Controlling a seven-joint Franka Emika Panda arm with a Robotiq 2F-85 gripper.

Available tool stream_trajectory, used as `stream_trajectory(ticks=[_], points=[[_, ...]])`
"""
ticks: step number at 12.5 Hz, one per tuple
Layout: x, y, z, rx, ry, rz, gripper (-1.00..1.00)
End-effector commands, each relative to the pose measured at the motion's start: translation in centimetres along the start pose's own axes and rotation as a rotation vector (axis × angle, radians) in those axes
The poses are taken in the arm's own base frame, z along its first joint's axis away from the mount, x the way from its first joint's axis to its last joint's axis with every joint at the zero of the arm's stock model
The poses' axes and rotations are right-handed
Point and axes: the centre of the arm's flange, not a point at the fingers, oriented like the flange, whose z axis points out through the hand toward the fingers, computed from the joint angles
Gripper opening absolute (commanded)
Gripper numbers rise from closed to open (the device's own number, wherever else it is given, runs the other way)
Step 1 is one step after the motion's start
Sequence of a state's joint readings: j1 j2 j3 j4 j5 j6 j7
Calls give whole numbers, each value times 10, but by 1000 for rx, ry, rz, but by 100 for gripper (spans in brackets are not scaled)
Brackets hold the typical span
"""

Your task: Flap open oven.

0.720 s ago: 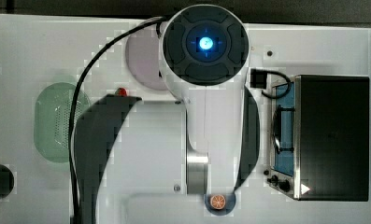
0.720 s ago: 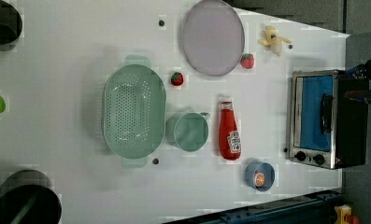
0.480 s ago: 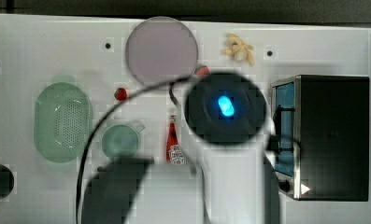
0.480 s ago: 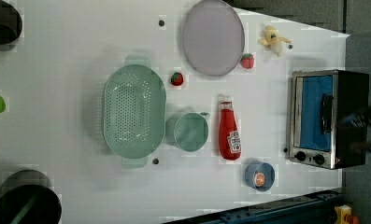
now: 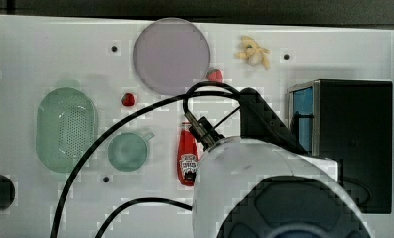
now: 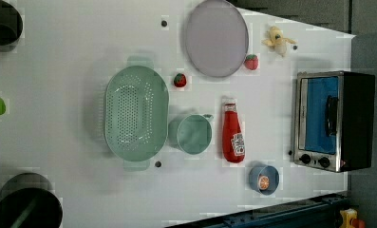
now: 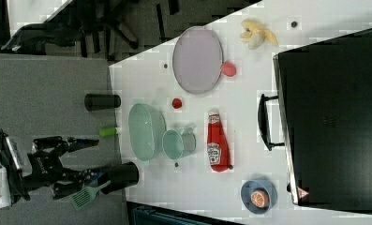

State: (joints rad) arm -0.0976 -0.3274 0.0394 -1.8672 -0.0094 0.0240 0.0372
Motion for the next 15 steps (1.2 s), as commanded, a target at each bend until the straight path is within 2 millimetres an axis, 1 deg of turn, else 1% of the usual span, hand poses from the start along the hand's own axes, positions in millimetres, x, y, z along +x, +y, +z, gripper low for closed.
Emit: stream_trajectory(ticks=[1, 3, 4, 6, 8, 10, 13, 15], points=[[12, 2, 41, -70, -77, -26, -9], [19, 6, 44, -72, -84, -11, -55], [25, 10, 48, -75, -90, -1, -65], [42, 20, 59, -77, -112, -43, -65], [65, 36, 76, -71, -133, -167, -65], [89, 52, 100, -65, -135, -341, -65], [124, 77, 139, -54, -83, -587, -65], [141, 95, 169, -48, -46, -685, -65]])
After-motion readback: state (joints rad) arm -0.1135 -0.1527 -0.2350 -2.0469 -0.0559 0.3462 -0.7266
